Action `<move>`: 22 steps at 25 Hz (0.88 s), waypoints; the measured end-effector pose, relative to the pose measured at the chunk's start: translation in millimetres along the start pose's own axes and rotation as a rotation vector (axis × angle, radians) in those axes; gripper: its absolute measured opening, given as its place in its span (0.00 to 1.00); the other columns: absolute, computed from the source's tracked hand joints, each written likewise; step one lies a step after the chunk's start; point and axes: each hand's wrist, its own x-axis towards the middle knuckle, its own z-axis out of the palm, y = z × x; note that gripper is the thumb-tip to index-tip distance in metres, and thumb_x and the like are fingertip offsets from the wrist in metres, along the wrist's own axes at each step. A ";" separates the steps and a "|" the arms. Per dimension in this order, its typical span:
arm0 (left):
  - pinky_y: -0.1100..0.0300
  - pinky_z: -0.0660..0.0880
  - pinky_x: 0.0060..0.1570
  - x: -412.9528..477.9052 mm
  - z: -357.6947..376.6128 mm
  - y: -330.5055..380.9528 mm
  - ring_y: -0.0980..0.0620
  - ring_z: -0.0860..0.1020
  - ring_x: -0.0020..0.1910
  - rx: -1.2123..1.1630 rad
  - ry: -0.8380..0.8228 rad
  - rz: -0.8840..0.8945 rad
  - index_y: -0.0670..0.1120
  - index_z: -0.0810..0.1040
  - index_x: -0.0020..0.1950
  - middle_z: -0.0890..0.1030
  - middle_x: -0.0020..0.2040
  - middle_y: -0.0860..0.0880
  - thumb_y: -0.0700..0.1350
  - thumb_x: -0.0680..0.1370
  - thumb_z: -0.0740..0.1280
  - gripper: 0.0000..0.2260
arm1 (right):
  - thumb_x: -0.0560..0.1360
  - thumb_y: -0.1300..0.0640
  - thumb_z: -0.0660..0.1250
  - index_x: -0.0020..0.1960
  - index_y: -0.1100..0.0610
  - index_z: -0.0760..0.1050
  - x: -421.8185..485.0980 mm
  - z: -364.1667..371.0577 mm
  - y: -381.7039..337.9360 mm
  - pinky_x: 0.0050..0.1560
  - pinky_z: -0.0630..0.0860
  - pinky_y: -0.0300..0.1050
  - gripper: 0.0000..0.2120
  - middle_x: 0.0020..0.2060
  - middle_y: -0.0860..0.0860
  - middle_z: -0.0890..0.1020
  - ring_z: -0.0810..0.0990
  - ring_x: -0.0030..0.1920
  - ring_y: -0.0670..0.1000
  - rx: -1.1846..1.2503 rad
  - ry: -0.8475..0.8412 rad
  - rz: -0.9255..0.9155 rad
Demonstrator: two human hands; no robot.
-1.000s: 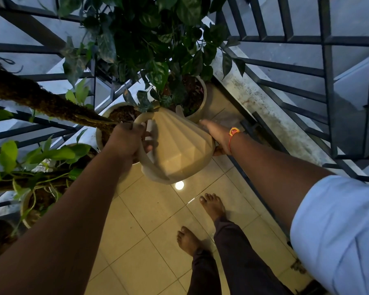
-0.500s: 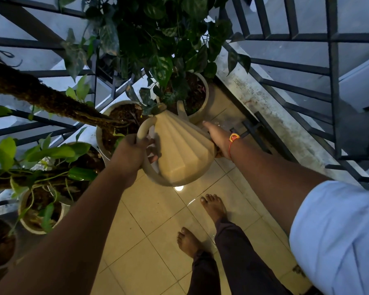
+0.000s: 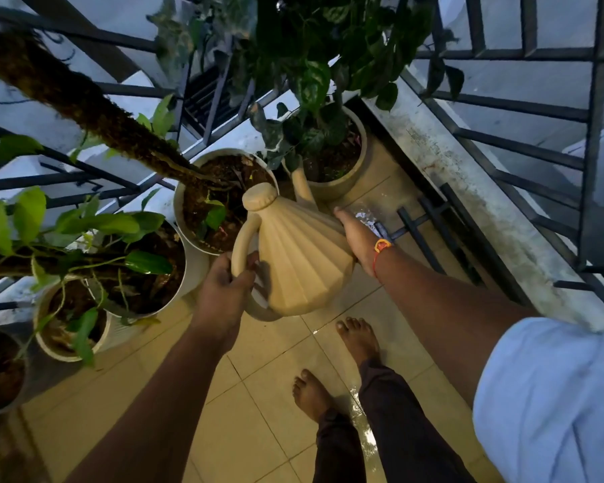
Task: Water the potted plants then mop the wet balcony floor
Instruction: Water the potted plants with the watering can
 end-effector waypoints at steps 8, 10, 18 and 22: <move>0.56 0.78 0.52 -38.6 -67.2 -29.2 0.53 0.81 0.58 -0.089 0.096 0.021 0.56 0.80 0.60 0.84 0.57 0.52 0.40 0.82 0.68 0.12 | 0.77 0.31 0.57 0.63 0.48 0.77 -13.6 68.6 25.0 0.65 0.75 0.52 0.27 0.59 0.53 0.83 0.81 0.58 0.54 -0.108 -0.132 -0.021; 0.54 0.80 0.54 -50.1 -85.4 -32.7 0.52 0.82 0.58 -0.092 0.137 0.018 0.56 0.80 0.60 0.85 0.57 0.51 0.42 0.81 0.70 0.10 | 0.76 0.29 0.57 0.62 0.50 0.79 -18.2 87.9 34.9 0.67 0.75 0.55 0.29 0.57 0.54 0.84 0.82 0.57 0.56 -0.122 -0.172 -0.004; 0.50 0.86 0.47 -69.8 -134.2 -9.7 0.44 0.83 0.56 0.091 0.229 0.068 0.48 0.79 0.64 0.83 0.56 0.42 0.44 0.84 0.67 0.09 | 0.71 0.23 0.54 0.66 0.52 0.77 -47.2 135.0 64.0 0.53 0.82 0.51 0.40 0.53 0.56 0.86 0.86 0.53 0.57 -0.176 -0.282 0.090; 0.42 0.85 0.52 -67.1 -144.0 10.7 0.42 0.85 0.52 0.180 0.242 0.062 0.44 0.81 0.61 0.85 0.53 0.40 0.47 0.84 0.67 0.10 | 0.72 0.24 0.53 0.68 0.52 0.76 -62.1 146.1 66.5 0.44 0.81 0.48 0.40 0.53 0.56 0.86 0.86 0.52 0.57 -0.186 -0.278 0.100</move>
